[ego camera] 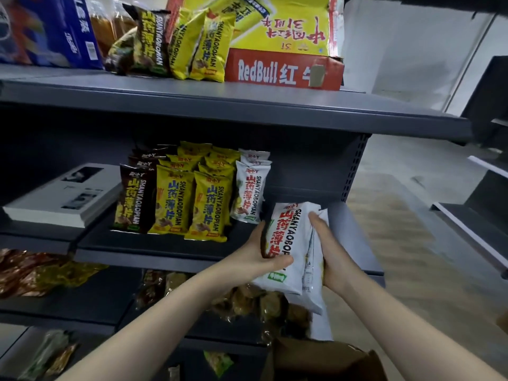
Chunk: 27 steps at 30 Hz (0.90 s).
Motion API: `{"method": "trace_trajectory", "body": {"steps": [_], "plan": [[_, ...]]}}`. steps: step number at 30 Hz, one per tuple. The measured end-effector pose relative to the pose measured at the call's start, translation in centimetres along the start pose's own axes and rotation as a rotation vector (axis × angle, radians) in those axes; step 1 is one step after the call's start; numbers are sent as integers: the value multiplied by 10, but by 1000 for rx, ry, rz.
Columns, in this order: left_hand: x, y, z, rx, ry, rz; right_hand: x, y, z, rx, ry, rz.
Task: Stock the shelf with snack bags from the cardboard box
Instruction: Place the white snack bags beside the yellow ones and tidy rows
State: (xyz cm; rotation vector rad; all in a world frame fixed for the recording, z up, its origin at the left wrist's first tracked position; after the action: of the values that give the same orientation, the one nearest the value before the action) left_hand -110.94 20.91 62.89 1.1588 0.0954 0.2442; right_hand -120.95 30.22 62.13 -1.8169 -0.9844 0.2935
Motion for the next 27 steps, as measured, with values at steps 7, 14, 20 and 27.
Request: {"method": "trace_trajectory", "body": {"steps": [7,14,20,27], "plan": [[-16,-11,27,68,44,-65,-38,0,-42,107,-61,-25],[-55,-22,85,61,478,-55,-61,2,-63,130,-133,-136],[-79,-38,88,-252,685,-35,-86,4,-37,217,68,-2],[-91,-47,80,-601,849,-37,-98,1,-13,199,170,54]]}}
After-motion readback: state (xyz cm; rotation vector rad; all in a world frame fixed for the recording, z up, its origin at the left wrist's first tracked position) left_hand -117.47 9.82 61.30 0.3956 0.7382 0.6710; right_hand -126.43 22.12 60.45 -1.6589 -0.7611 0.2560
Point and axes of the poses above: each hand's wrist, its own x-axis away from the middle knuckle, its own z-axis out of the back of the hand, y = z × x, the point moved 7 cm from there along -x, towards the middle knuckle, and after that the axes turned 8 degrees about -x, right-handed, at the moved point
